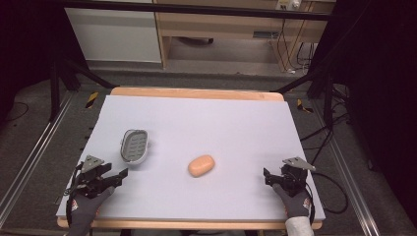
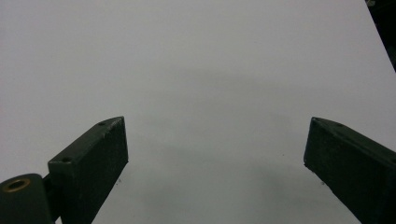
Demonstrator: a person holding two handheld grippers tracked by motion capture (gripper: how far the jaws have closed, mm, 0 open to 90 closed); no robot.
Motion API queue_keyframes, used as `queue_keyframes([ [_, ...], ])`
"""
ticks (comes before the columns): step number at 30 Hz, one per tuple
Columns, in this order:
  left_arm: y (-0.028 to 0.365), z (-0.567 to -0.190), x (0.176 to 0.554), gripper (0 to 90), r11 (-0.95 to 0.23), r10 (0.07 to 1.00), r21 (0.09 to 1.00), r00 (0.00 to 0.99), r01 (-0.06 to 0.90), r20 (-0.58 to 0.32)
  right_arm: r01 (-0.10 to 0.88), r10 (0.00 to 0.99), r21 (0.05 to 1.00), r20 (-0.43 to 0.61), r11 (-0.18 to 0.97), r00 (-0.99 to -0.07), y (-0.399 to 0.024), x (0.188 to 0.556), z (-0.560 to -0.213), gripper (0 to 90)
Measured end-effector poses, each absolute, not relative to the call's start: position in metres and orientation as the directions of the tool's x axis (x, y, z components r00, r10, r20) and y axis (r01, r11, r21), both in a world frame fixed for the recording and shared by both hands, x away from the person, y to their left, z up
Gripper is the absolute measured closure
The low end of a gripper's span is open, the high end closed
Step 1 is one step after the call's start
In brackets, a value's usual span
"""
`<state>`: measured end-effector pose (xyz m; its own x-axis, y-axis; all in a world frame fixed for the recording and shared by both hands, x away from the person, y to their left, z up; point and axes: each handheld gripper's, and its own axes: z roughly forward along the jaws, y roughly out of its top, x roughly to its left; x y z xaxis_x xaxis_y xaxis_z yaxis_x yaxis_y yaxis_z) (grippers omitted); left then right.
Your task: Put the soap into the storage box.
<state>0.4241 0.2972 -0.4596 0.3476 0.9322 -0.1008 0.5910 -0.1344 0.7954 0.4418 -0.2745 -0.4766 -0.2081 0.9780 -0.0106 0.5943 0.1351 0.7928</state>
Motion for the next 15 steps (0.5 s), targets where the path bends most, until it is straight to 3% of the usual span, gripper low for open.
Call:
queue_keyframes([
  [15, 0.272, -0.453, 0.419, 35.2, -0.169, 0.909, 0.801, 0.404, 0.575, -0.098, 0.596, 0.980, 0.793, -0.009, 0.128, -0.199, -0.276, 0.440, -0.476, 6.5],
])
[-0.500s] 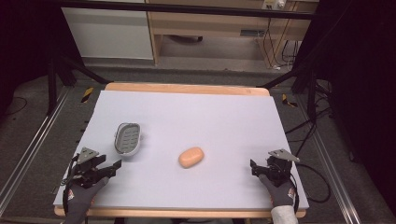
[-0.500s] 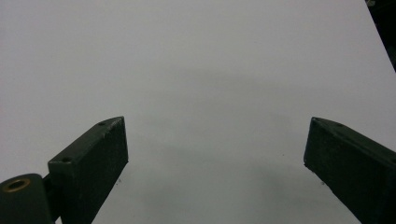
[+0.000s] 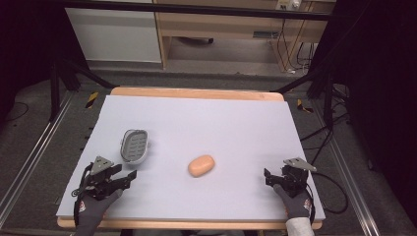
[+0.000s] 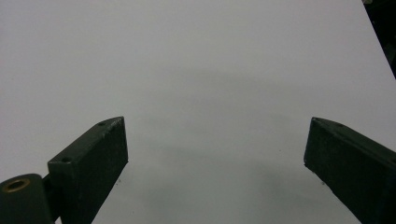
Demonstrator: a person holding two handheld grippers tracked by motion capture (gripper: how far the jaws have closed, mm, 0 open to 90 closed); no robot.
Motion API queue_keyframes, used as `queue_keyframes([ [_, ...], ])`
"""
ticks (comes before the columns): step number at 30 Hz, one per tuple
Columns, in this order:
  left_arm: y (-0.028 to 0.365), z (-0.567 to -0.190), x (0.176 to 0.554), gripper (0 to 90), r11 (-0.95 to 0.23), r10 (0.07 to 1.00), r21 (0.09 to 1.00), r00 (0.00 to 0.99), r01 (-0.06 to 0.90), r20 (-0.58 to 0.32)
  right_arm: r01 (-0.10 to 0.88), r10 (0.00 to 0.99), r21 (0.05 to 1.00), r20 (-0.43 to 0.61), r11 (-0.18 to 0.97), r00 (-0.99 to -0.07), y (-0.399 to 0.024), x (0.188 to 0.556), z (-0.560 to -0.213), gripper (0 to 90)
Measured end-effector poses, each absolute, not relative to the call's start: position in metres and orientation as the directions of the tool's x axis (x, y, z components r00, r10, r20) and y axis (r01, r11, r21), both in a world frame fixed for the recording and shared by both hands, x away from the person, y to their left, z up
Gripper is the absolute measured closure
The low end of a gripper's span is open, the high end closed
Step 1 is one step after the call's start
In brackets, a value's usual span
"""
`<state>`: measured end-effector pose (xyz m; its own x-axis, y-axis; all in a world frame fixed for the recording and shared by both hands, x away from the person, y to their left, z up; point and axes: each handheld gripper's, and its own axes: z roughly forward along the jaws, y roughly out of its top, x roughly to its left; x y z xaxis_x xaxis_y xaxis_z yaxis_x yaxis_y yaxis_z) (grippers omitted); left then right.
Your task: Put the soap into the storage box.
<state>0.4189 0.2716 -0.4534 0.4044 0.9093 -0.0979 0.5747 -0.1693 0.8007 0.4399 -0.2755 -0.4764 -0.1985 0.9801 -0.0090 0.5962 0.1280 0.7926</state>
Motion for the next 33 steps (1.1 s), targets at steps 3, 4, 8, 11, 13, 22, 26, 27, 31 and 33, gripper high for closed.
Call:
queue_keyframes([
  [3, 0.265, -0.451, 0.418, 35.2, -0.185, 0.900, 0.802, 0.425, 0.569, -0.094, 0.598, 0.980, 0.791, -0.006, 0.127, -0.200, -0.275, 0.440, -0.476, 6.5],
  [4, 0.263, -0.451, 0.418, 35.2, -0.184, 0.900, 0.804, 0.427, 0.566, -0.094, 0.599, 0.980, 0.791, -0.004, 0.126, -0.200, -0.275, 0.440, -0.476, 6.5],
  [8, 0.254, -0.448, 0.418, 35.0, -0.200, 0.891, 0.805, 0.445, 0.559, -0.088, 0.600, 0.980, 0.790, -0.003, 0.125, -0.201, -0.275, 0.440, -0.476, 6.5],
  [11, 0.249, -0.447, 0.418, 34.8, -0.214, 0.883, 0.805, 0.461, 0.554, -0.082, 0.598, 0.980, 0.791, -0.003, 0.125, -0.200, -0.274, 0.440, -0.476, 6.3],
  [13, 0.245, -0.445, 0.418, 34.5, -0.217, 0.879, 0.807, 0.470, 0.549, -0.083, 0.598, 0.979, 0.793, 0.003, 0.121, -0.202, -0.274, 0.440, -0.476, 6.3],
  [22, 0.232, -0.436, 0.420, 33.2, -0.236, 0.861, 0.814, 0.502, 0.531, -0.079, 0.594, 0.979, 0.795, 0.005, 0.119, -0.203, -0.270, 0.440, -0.472, 5.9],
  [26, 0.223, -0.431, 0.423, 32.6, -0.249, 0.848, 0.818, 0.525, 0.518, -0.074, 0.591, 0.978, 0.798, 0.003, 0.123, -0.207, -0.270, 0.440, -0.471, 5.8],
  [27, 0.221, -0.430, 0.423, 32.5, -0.253, 0.845, 0.818, 0.529, 0.517, -0.073, 0.589, 0.978, 0.799, 0.004, 0.123, -0.208, -0.270, 0.439, -0.471, 5.8],
  [31, 0.210, -0.424, 0.429, 32.0, -0.268, 0.831, 0.820, 0.552, 0.505, -0.067, 0.589, 0.978, 0.799, 0.005, 0.122, -0.209, -0.269, 0.439, -0.470, 5.8],
  [33, 0.205, -0.422, 0.431, 31.9, -0.268, 0.827, 0.821, 0.558, 0.503, -0.072, 0.589, 0.978, 0.799, 0.009, 0.119, -0.209, -0.269, 0.439, -0.470, 5.8],
])
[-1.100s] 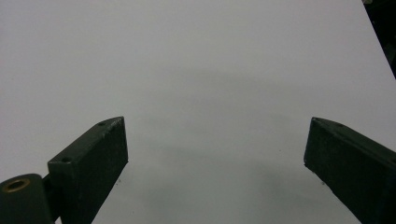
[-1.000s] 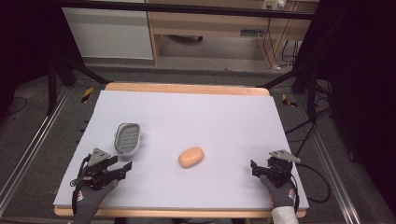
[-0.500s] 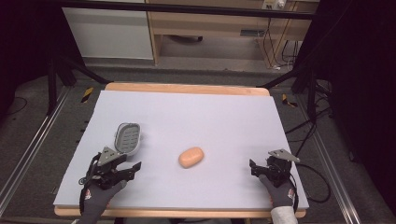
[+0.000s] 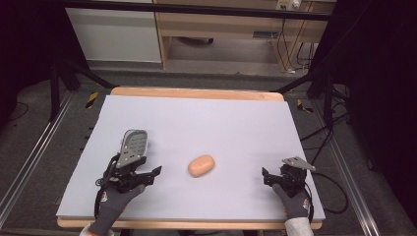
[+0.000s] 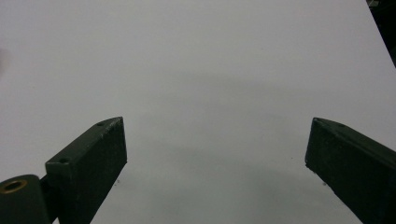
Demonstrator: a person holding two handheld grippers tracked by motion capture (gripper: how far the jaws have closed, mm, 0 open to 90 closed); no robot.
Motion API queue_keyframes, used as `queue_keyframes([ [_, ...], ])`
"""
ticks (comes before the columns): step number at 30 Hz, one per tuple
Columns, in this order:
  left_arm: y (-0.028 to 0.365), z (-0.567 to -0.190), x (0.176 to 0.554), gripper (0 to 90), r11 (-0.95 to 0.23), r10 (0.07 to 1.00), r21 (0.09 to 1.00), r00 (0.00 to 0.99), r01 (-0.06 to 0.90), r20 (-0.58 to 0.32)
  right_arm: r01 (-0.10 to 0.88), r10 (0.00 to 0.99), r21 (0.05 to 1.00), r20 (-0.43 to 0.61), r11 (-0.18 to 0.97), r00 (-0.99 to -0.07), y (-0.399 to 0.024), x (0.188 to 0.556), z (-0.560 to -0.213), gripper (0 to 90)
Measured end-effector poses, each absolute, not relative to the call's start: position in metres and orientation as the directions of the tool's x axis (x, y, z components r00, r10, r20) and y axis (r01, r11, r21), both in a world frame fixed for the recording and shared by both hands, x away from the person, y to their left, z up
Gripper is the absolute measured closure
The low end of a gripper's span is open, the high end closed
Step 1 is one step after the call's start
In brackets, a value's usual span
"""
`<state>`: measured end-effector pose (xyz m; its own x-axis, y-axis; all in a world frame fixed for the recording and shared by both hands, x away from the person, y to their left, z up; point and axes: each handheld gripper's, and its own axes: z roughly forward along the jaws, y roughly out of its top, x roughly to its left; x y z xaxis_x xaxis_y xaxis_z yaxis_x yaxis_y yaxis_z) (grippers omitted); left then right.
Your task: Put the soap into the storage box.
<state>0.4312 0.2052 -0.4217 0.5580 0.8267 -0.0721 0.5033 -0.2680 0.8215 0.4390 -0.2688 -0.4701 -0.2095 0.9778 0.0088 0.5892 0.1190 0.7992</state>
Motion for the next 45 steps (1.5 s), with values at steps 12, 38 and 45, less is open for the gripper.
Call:
queue_keyframes([
  [12, 0.170, -0.416, 0.446, 31.3, -0.308, 0.793, 0.815, 0.606, 0.491, -0.065, 0.588, 0.975, 0.799, 0.014, 0.124, -0.224, -0.267, 0.439, -0.469, 5.8],
  [38, 0.117, -0.431, 0.467, 30.4, -0.389, 0.737, 0.778, 0.673, 0.493, -0.058, 0.597, 0.972, 0.793, 0.028, 0.120, -0.231, -0.265, 0.440, -0.469, 5.7],
  [45, 0.104, -0.433, 0.471, 29.3, -0.416, 0.724, 0.767, 0.688, 0.488, -0.045, 0.603, 0.972, 0.788, 0.028, 0.122, -0.233, -0.264, 0.441, -0.469, 5.7],
])
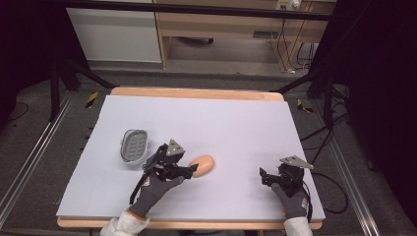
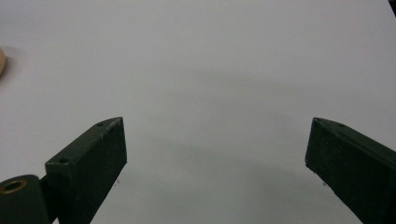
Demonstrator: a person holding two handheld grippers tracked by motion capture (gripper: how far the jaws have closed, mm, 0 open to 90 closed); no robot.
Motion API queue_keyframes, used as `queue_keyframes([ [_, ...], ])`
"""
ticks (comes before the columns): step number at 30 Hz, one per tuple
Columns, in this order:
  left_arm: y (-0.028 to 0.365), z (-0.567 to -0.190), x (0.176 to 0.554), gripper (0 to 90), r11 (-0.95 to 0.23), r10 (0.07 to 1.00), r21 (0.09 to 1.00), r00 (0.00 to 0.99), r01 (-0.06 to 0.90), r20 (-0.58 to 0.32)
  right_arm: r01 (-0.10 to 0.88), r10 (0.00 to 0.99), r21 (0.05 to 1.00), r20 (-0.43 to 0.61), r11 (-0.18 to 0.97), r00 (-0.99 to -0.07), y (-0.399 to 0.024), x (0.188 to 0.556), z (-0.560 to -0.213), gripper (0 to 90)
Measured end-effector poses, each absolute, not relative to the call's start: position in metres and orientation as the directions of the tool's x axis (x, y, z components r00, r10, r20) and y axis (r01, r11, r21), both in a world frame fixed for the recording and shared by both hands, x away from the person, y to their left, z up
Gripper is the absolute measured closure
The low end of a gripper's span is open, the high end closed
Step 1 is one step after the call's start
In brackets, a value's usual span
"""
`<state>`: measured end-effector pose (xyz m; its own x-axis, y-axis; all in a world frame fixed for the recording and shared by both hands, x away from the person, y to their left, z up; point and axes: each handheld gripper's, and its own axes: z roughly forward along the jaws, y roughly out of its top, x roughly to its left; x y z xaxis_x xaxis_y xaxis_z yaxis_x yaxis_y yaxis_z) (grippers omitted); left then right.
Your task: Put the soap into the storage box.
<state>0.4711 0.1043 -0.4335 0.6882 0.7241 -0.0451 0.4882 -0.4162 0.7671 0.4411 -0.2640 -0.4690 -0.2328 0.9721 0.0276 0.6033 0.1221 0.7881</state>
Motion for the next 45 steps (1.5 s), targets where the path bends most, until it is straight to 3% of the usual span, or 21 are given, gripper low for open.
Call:
queue_keyframes([
  [45, 0.061, -0.470, 0.496, 26.7, -0.541, 0.690, 0.665, 0.724, 0.515, 0.000, 0.620, 0.969, 0.774, 0.040, 0.126, -0.245, -0.263, 0.443, -0.471, 5.5],
])
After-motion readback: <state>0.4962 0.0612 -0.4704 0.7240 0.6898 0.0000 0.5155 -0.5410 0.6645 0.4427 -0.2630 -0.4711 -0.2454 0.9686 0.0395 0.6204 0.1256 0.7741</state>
